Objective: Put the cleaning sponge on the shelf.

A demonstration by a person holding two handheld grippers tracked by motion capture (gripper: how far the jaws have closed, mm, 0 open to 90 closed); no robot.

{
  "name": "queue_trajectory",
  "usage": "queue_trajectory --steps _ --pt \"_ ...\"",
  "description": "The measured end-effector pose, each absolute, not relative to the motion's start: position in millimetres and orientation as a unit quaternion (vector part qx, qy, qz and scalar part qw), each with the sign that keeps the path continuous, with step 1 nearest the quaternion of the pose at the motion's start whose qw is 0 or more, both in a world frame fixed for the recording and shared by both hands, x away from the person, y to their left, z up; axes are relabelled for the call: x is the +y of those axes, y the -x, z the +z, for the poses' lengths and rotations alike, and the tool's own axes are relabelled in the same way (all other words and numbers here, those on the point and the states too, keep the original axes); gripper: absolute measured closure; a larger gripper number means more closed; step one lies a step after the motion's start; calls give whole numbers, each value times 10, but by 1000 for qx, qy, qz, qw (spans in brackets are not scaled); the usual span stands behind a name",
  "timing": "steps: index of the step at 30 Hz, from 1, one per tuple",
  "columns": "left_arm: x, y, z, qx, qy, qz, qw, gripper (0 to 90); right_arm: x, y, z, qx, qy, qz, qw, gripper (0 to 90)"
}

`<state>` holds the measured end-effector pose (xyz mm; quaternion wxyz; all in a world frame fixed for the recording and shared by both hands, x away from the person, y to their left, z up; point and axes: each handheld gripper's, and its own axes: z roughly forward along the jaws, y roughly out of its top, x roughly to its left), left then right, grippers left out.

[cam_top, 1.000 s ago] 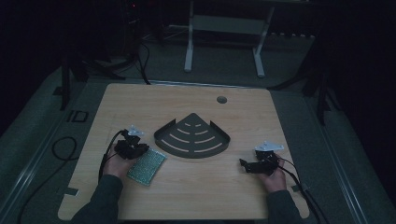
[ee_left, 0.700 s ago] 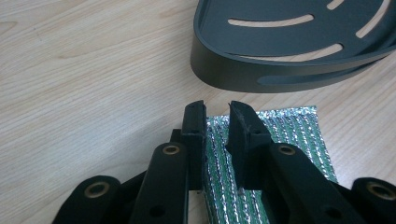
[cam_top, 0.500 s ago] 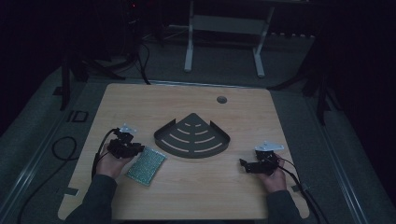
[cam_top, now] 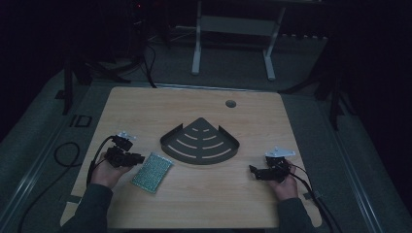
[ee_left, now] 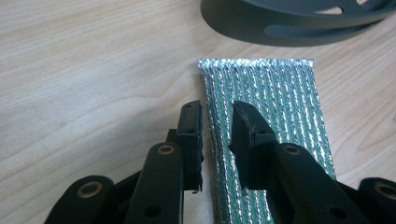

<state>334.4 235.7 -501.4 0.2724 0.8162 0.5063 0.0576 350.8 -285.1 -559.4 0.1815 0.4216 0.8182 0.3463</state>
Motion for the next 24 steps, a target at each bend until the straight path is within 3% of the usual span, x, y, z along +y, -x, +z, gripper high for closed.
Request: queue_trajectory --steps 24 --pt "2267 -3505 -5060 515 -826 -19 227 720 -2851 -3507 -5594 818 -422 346 181 132"
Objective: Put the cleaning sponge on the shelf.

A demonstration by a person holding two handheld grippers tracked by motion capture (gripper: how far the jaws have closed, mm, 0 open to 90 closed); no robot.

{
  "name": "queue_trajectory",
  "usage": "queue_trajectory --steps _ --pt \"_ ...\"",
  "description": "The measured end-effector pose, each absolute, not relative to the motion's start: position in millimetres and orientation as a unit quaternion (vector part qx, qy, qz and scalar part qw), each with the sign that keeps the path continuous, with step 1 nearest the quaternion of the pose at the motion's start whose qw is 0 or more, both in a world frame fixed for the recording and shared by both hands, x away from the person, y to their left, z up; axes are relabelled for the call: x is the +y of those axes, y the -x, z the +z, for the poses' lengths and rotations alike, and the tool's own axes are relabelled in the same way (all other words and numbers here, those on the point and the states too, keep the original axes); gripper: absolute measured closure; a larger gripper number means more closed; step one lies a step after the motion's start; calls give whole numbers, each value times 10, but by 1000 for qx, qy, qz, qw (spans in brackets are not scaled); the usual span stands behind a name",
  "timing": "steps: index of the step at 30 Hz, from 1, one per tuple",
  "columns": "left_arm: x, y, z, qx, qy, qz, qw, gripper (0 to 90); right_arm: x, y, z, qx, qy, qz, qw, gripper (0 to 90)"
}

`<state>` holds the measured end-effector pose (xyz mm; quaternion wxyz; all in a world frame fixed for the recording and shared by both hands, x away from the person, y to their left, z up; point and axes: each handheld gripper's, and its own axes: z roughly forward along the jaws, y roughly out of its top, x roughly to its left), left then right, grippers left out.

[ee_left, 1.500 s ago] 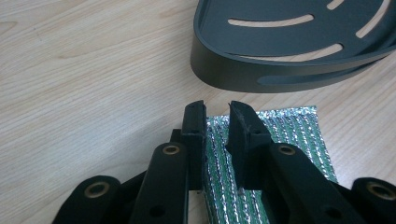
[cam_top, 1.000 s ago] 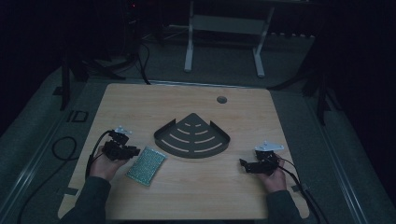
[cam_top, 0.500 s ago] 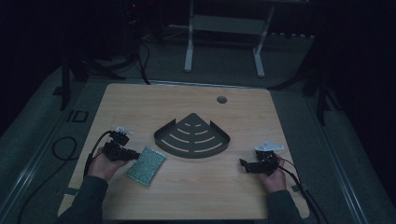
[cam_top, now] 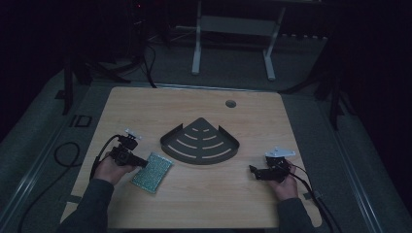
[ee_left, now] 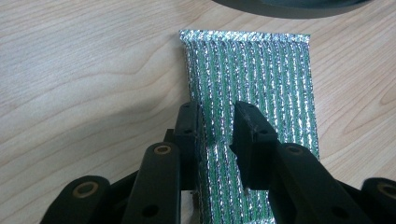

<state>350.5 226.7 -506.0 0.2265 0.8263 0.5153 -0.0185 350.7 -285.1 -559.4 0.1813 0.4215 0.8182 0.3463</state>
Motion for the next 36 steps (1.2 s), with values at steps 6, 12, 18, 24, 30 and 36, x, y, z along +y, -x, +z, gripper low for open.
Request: queue_trajectory --steps 6,12,18,24,30,36 --pt "2256 -3568 -5080 516 -827 -29 221 748 -2851 -3508 -5594 818 -421 346 181 132" --pt "2245 -3614 -5102 517 -829 -36 208 782 -2851 -3508 -5594 818 -421 346 181 132" --pt "2243 -3635 -5128 518 -830 -44 203 782 -2851 -3508 -5594 818 -421 346 181 132" --pt "2254 -3655 -5135 521 -828 -55 200 780 -2851 -3507 -5594 818 -421 346 181 132" --pt "2268 -3635 -5099 524 -823 -62 208 776 -2851 -3508 -5594 818 -421 346 181 132" --pt "2276 -3641 -5153 532 -819 -70 203 764 -2851 -3508 -5594 818 -421 346 181 132"
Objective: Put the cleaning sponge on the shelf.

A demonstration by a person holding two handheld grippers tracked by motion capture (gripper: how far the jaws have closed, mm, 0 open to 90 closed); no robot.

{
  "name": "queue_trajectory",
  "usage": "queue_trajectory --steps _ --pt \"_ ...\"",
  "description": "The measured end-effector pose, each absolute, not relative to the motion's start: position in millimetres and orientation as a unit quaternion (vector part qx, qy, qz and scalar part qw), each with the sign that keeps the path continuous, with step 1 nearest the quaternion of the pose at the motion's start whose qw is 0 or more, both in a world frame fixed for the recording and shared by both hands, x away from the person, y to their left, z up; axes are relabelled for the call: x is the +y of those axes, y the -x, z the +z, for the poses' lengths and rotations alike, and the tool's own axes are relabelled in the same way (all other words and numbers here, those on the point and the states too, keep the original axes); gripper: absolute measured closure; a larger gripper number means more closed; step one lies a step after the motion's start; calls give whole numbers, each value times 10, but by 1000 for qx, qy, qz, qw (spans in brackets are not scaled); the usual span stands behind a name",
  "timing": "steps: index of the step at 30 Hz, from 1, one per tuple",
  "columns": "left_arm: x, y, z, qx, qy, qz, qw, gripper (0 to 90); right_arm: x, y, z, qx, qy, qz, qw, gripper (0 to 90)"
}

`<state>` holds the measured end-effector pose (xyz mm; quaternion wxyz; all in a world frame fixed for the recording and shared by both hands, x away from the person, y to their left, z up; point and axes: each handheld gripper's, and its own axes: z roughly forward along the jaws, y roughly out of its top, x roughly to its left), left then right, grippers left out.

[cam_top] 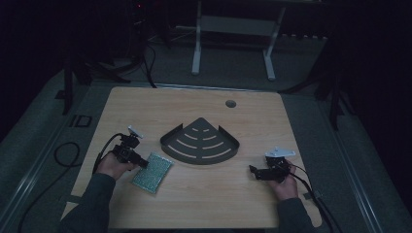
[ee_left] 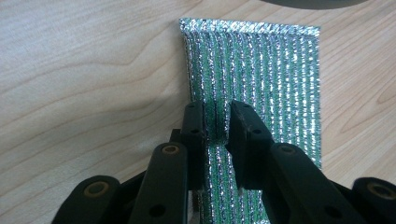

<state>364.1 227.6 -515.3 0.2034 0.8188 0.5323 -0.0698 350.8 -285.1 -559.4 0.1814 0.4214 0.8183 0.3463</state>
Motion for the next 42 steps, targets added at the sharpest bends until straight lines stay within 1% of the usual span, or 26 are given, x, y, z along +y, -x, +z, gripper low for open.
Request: queue_trajectory --steps 5,10,15,20,30,42 --pt "2297 -3660 -5198 540 -812 -83 206 745 -2851 -3507 -5594 818 -421 346 181 132" --pt "2307 -3688 -5212 537 -814 -93 203 754 -2851 -3507 -5594 818 -421 346 181 132" --pt "2275 -3717 -5203 525 -823 -101 191 803 -2851 -3507 -5594 818 -422 346 181 132" --pt "2255 -3747 -5172 513 -834 -99 177 890 -2851 -3507 -5594 818 -421 346 181 132" --pt "2161 -3766 -5102 484 -859 -84 145 899 -2851 -3508 -5594 818 -421 346 181 132" --pt "2191 -3782 -4899 472 -865 -78 155 900 -2851 -3508 -5594 818 -421 346 181 132"
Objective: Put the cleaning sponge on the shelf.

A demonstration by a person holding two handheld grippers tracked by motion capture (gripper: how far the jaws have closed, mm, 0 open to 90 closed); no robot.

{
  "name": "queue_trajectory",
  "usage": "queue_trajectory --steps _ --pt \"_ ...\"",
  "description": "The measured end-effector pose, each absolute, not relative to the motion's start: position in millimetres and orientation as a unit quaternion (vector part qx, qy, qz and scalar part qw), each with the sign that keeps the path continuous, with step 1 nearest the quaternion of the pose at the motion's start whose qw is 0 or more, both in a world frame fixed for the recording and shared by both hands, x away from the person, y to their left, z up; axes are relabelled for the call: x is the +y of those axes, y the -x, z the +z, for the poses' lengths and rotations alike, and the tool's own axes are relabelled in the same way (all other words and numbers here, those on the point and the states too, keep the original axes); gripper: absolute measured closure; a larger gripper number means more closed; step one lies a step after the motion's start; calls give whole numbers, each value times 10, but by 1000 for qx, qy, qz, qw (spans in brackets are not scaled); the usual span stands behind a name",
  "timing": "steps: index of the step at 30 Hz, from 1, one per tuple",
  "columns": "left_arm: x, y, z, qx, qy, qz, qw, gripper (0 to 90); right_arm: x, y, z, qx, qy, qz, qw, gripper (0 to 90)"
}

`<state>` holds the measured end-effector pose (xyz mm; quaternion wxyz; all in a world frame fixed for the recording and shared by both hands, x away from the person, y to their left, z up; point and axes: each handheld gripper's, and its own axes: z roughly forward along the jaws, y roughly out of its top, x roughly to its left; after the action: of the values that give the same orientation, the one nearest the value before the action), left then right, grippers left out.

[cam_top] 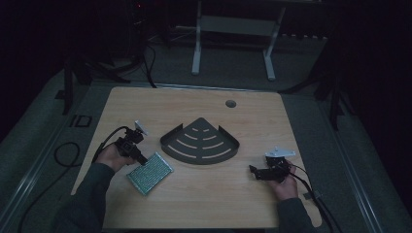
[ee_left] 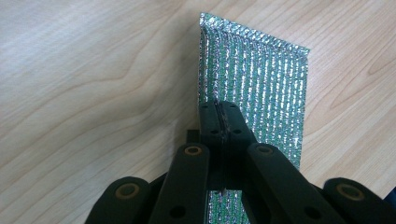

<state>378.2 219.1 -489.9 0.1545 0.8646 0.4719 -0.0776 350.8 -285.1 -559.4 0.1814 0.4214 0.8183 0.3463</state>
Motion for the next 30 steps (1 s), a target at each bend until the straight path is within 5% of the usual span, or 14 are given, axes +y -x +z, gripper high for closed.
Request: queue_trajectory --steps 30 --pt "2156 -3875 -4451 454 -878 -45 146 899 -2851 -3507 -5594 818 -422 347 181 132"
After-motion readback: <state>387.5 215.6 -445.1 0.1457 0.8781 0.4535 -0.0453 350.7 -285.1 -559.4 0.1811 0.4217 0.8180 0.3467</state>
